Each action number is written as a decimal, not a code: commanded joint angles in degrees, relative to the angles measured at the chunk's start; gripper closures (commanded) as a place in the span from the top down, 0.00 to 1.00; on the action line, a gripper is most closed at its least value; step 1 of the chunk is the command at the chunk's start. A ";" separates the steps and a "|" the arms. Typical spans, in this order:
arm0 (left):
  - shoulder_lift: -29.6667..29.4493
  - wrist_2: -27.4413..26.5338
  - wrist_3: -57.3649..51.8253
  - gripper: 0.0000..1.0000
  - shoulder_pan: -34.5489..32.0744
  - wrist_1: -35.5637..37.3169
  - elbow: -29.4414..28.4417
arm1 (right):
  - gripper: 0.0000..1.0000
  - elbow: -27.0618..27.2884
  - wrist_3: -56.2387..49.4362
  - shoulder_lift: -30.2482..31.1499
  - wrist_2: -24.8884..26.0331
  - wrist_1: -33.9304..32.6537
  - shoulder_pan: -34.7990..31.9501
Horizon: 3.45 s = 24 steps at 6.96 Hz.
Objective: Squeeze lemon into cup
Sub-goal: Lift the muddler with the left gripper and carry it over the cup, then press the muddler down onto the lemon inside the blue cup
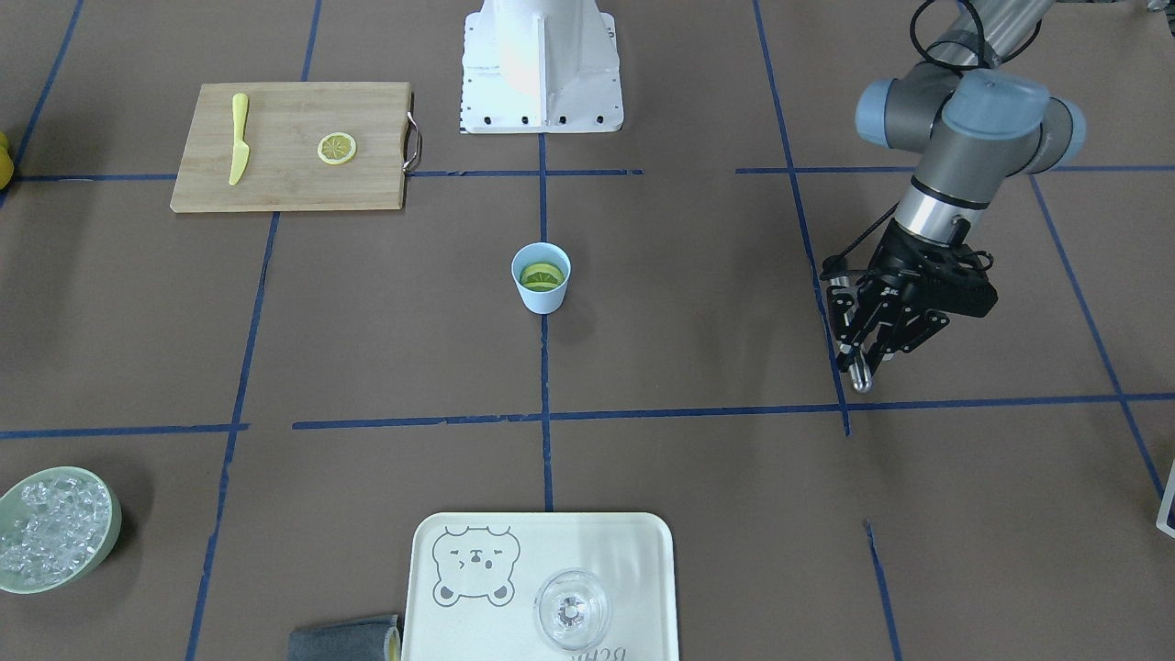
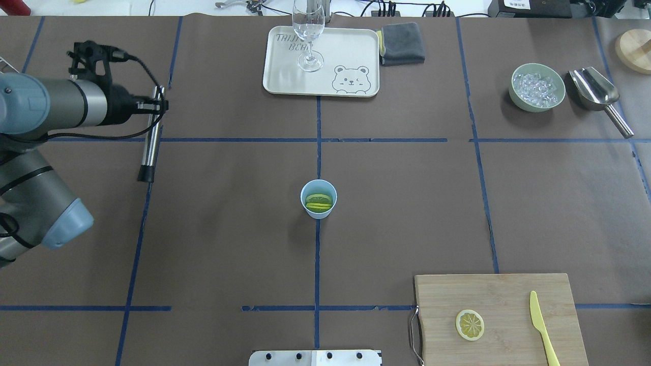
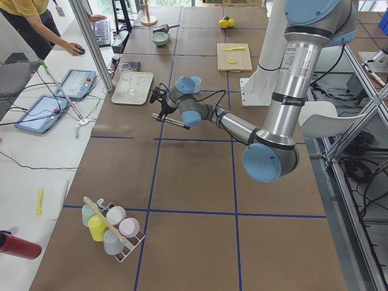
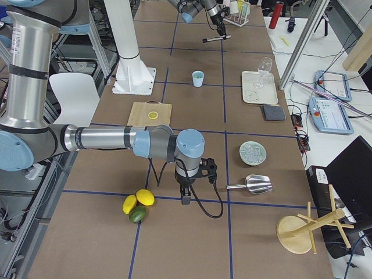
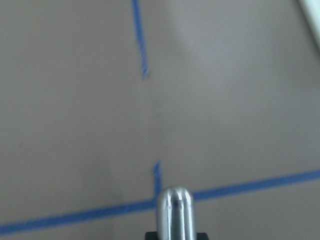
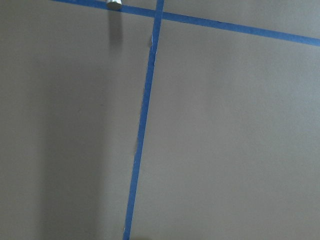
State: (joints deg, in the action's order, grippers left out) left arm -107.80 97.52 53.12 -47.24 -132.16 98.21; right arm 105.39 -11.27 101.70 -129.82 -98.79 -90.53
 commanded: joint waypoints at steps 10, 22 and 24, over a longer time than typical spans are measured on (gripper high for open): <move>-19.61 -16.26 -29.03 0.00 20.93 -62.34 -20.51 | 1.00 -0.01 -0.07 0.69 0.10 0.00 -3.60; -22.28 -24.39 -29.21 0.00 26.76 -62.87 -29.49 | 1.00 -0.10 -0.16 0.69 0.36 -0.09 -4.13; -22.37 -23.95 -29.12 0.00 25.10 -62.87 -25.90 | 1.00 -0.10 -0.16 0.60 0.36 0.00 -4.21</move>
State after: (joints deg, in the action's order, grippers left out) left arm -130.12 73.27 23.92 -21.15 -195.04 70.34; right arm 105.29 -11.43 102.38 -129.46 -98.82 -94.69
